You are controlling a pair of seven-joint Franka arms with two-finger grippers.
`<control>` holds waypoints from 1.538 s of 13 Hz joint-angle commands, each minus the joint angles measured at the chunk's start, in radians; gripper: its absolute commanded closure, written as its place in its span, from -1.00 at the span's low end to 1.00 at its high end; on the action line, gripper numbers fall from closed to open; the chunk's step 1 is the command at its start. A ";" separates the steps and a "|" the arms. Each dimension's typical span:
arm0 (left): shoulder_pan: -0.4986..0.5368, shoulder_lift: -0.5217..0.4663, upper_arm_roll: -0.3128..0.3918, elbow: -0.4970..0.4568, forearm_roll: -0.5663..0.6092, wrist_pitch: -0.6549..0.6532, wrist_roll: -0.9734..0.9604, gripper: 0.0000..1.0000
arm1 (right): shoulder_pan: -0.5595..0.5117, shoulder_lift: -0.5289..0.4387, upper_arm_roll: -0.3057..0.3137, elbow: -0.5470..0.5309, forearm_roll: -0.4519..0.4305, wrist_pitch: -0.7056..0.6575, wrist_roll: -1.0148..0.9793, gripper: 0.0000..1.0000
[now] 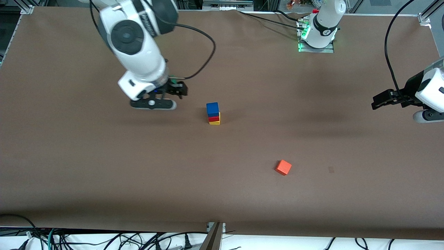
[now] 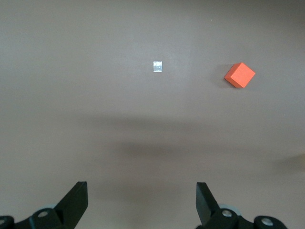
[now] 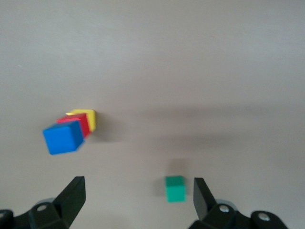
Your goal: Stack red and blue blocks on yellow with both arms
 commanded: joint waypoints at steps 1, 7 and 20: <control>-0.006 0.007 0.001 0.019 0.016 -0.003 0.013 -1.00 | 0.000 -0.104 -0.079 -0.048 0.023 -0.097 -0.117 -0.99; -0.005 0.007 0.002 0.019 0.016 -0.003 0.020 -1.00 | -0.001 -0.254 -0.177 -0.135 -0.020 -0.191 -0.231 -0.99; -0.005 0.008 0.004 0.019 0.011 -0.003 0.023 -1.00 | -0.538 -0.331 0.231 -0.255 -0.105 -0.083 -0.405 -0.99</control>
